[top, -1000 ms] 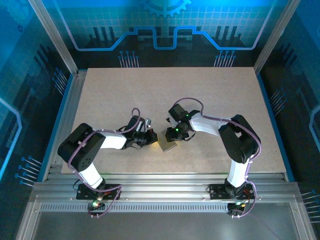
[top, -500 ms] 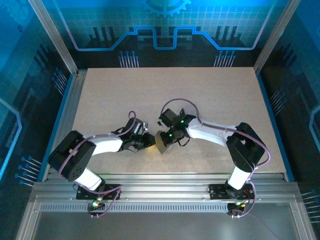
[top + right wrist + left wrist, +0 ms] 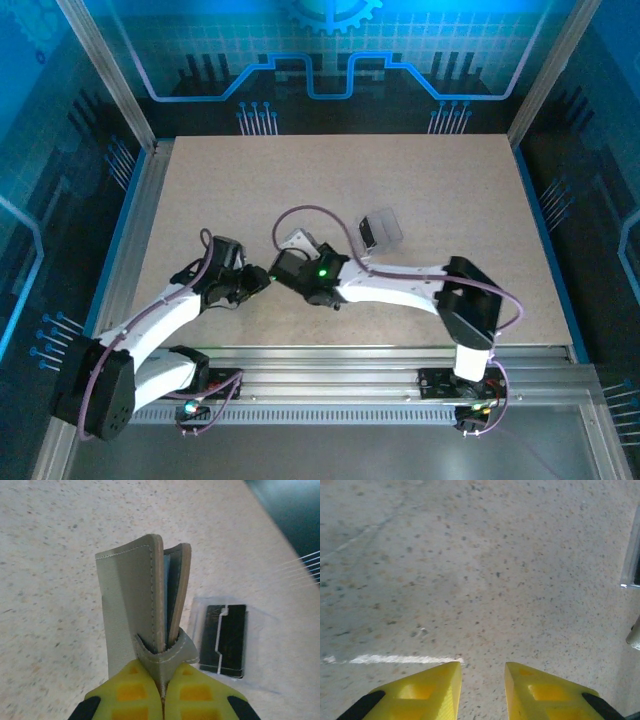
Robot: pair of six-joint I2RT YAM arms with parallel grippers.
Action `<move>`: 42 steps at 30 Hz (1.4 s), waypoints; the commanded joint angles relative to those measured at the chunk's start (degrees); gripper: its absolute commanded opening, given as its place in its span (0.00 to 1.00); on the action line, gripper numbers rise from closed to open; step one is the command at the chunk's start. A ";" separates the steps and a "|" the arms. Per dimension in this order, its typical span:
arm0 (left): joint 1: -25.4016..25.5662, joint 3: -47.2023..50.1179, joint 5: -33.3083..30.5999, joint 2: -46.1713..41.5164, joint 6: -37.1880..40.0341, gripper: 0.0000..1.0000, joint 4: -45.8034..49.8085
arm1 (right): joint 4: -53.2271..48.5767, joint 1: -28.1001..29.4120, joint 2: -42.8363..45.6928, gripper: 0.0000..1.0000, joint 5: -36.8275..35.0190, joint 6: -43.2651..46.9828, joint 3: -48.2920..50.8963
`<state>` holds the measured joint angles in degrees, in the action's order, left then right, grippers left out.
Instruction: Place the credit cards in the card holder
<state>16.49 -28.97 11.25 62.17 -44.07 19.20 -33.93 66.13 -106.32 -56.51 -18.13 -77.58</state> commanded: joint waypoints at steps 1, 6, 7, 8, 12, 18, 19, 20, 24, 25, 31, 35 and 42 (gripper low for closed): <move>-1.60 0.76 -1.62 -2.13 -0.79 0.30 5.38 | -4.71 2.43 -7.83 0.00 -14.56 -1.43 -3.59; -4.03 1.02 -1.60 -4.29 -1.36 0.30 6.96 | -9.14 5.35 -14.24 0.14 -15.64 -6.10 -6.20; -4.71 1.02 -1.26 -4.79 -1.28 0.31 7.20 | -9.56 6.08 -14.52 0.19 -14.27 -6.80 -6.30; -5.33 0.95 -1.06 -5.21 -1.19 0.30 7.53 | -8.93 6.94 -14.00 0.23 -12.70 -6.84 -5.89; -7.20 0.21 -0.28 -6.10 -0.28 0.32 8.64 | -1.30 9.05 -7.38 0.43 0.16 -4.21 -0.38; -7.88 -1.66 2.64 -4.83 1.86 0.37 7.95 | 7.54 6.32 4.25 0.54 23.86 -4.48 10.23; -7.88 -2.21 3.95 -4.02 2.65 0.38 7.51 | 7.61 5.45 5.71 0.51 26.88 -5.49 11.40; -7.71 -2.98 5.47 -3.15 3.58 0.38 6.91 | 7.49 4.16 6.87 0.46 30.12 -6.74 12.48; -3.66 -6.45 7.30 1.27 5.21 0.42 4.03 | 6.77 0.36 7.72 0.20 39.35 -10.26 14.70; -2.07 -7.85 7.22 3.36 5.29 0.42 3.44 | 6.85 -0.08 7.54 0.14 40.21 -10.94 15.06; 2.23 -14.95 8.70 16.80 5.17 0.42 -1.56 | 10.79 -4.15 4.89 0.04 47.37 -15.19 17.58; 3.68 -19.74 7.83 24.13 6.54 0.43 -1.99 | 14.20 -5.36 3.65 0.04 50.07 -16.62 18.96; 5.63 -23.25 7.83 34.01 8.43 0.42 -3.43 | 16.16 -10.37 2.03 0.05 49.83 -18.87 20.45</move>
<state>20.91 -51.18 17.91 94.08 -37.78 16.14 -21.21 58.59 -102.45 -5.54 -34.85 -58.78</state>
